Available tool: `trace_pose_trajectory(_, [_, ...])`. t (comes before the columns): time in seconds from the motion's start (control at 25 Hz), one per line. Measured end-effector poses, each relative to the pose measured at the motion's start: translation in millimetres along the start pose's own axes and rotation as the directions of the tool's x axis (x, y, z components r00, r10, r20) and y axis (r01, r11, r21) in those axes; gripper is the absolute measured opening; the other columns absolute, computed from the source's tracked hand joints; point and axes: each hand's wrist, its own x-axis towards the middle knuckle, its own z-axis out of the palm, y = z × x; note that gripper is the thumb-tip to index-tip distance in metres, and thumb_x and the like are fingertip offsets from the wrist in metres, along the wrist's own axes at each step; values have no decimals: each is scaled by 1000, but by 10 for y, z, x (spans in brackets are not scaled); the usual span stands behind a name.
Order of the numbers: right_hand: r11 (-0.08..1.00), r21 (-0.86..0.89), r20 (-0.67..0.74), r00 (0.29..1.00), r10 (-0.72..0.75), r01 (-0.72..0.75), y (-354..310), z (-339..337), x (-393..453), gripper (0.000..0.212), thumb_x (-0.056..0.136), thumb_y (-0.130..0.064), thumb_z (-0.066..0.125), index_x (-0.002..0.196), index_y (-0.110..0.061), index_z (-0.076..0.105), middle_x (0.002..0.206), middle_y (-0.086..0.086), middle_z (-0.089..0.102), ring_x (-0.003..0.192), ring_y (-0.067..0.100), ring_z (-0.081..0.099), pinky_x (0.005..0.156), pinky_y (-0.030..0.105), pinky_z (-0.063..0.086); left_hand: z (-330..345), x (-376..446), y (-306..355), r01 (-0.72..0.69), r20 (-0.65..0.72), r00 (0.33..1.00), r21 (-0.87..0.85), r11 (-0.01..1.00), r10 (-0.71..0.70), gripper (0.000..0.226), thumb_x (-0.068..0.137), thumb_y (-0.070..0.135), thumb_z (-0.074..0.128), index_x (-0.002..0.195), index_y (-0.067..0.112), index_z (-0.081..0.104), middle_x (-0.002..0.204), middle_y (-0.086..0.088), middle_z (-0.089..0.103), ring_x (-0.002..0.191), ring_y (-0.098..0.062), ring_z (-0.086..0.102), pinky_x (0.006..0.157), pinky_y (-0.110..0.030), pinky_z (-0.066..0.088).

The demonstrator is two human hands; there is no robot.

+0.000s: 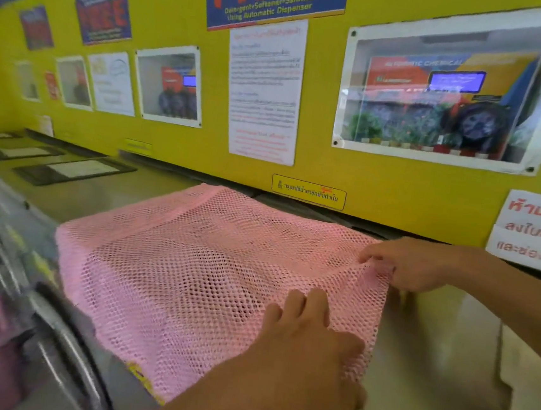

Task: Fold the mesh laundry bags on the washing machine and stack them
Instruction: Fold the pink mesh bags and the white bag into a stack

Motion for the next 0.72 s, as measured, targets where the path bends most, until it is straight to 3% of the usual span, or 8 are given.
trace_pose_trajectory(0.12, [999, -35, -136, 991, 5, -10, 48, 4, -45, 25, 87, -30, 58, 110, -39, 57, 116, -8, 62, 98, 11, 57, 87, 38, 52, -31, -23, -110, -60, -66, 996, -43, 997, 57, 65, 92, 37, 54, 146, 51, 21, 135, -6, 45, 122, -31, 45, 104, -46, 40])
trace_pose_trajectory(0.24, [987, -148, -222, 974, 31, -66, -16, 50, -70, 19, 80, -21, 57, 94, -33, 54, 100, -5, 61, 89, 14, 56, 74, 39, 52, -141, -19, -291, -75, -83, 995, -198, 977, 59, 83, 91, 17, 54, 145, 61, 8, 131, -6, 58, 94, -25, 62, 85, -40, 53])
trace_pose_trajectory(0.36, [973, -209, -308, 951, 33, -102, -83, 88, 2, 20, 78, -19, 55, 95, -30, 48, 95, -3, 59, 83, 16, 54, 63, 33, 43, -261, -53, -562, -169, -123, 984, -421, 891, 129, 82, 91, 3, 51, 138, 66, 28, 141, 14, 53, 92, -17, 65, 85, -39, 56])
trace_pose_trajectory(0.44, [953, -283, -435, 900, -27, -108, -128, -11, 86, 16, 83, -26, 55, 99, -27, 54, 100, -1, 63, 89, 21, 58, 65, 32, 37, -296, -49, -808, -246, -196, 968, -596, 765, 158, 64, 92, -3, 52, 127, 51, 56, 103, 17, 66, 68, -18, 57, 63, -37, 50])
trace_pose_trajectory(0.52, [920, -355, -578, 813, -77, -166, -227, -237, 190, 16, 84, -28, 54, 96, -21, 62, 97, 3, 63, 93, 27, 60, 70, 35, 38, -339, -69, -1072, -298, -263, 953, -712, 636, 152, 50, 91, -10, 51, 113, 32, 70, 65, -9, 49, 55, -31, 34, 51, -43, 31])
trace_pose_trajectory(0.6, [909, -339, -676, 734, -57, -242, -403, -518, 324, 16, 79, -24, 56, 90, -18, 66, 89, 6, 57, 93, 30, 57, 74, 39, 40, -384, -130, -1347, -333, -304, 942, -788, 518, 142, 45, 86, -12, 51, 106, 23, 72, 63, -13, 38, 51, -26, 30, 49, -34, 28])
trace_pose_trajectory(0.68, [920, -280, -722, 691, -13, -275, -679, -781, 521, 18, 78, -23, 54, 89, -16, 67, 85, 5, 47, 98, 32, 54, 82, 42, 37, -408, -201, -1638, -336, -316, 941, -847, 412, 118, 46, 81, -14, 51, 103, 20, 73, 69, -10, 46, 48, -12, 38, 50, -21, 34])
trace_pose_trajectory(0.72, [924, -263, -734, 679, -6, -277, -852, -899, 667, 19, 79, -25, 53, 89, -16, 67, 85, 5, 45, 100, 33, 52, 85, 44, 36, -422, -245, -1811, -325, -310, 945, -869, 374, 99, 46, 79, -14, 51, 103, 19, 73, 74, -11, 51, 50, -12, 41, 54, -22, 35])
